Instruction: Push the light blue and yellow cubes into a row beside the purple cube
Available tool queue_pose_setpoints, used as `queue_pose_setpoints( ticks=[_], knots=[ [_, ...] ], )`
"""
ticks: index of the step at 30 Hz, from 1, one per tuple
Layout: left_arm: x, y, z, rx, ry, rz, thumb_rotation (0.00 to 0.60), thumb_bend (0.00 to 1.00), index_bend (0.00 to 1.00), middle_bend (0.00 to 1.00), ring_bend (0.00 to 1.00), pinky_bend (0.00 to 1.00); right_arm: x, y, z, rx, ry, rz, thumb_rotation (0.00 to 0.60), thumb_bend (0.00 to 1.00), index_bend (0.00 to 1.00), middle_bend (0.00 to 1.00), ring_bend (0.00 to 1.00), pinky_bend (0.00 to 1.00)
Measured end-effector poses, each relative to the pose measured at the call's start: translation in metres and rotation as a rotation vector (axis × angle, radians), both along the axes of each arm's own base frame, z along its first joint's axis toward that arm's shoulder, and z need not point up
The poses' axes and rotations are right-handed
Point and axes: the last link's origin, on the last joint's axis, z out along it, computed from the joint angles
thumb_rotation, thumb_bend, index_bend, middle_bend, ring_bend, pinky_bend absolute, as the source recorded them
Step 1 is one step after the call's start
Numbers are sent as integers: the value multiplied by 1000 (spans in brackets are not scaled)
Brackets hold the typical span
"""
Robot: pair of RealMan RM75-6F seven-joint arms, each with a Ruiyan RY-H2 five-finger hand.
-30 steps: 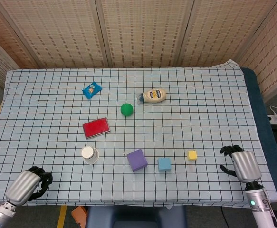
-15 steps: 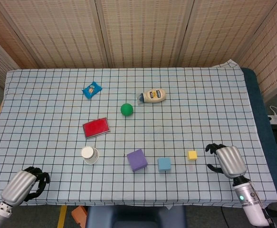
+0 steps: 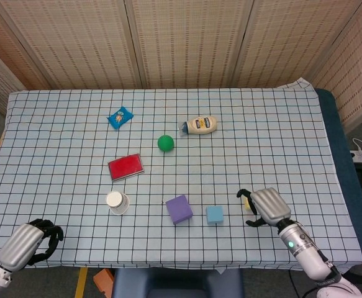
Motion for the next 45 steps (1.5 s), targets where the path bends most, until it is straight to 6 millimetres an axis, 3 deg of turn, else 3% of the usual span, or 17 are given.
queue_pose_setpoints(
  ticks=[6,18,31,39,45],
  knots=[
    [0,0,3,7,-9,3,600,557,543,655,438,448,23,-10,-17,73,9,14,600,40,253,718,805,1000],
    [-1,1,9,20,-37,11,600,555,544,656,439,449,41,-15,-51,187,30,-29,600,40,267,727,812,1000],
    [-1,1,10,18,-42,11,600,554,544,658,446,450,35,-19,-67,177,64,-44,600,40,298,731,818,1000],
    [-1,1,10,19,-47,11,600,554,544,657,446,450,33,-20,-70,154,65,-42,600,41,426,734,823,1000],
    [0,1,11,16,-49,8,600,553,544,658,446,449,32,-22,-71,124,70,-33,600,66,463,734,823,1000]
  ],
)
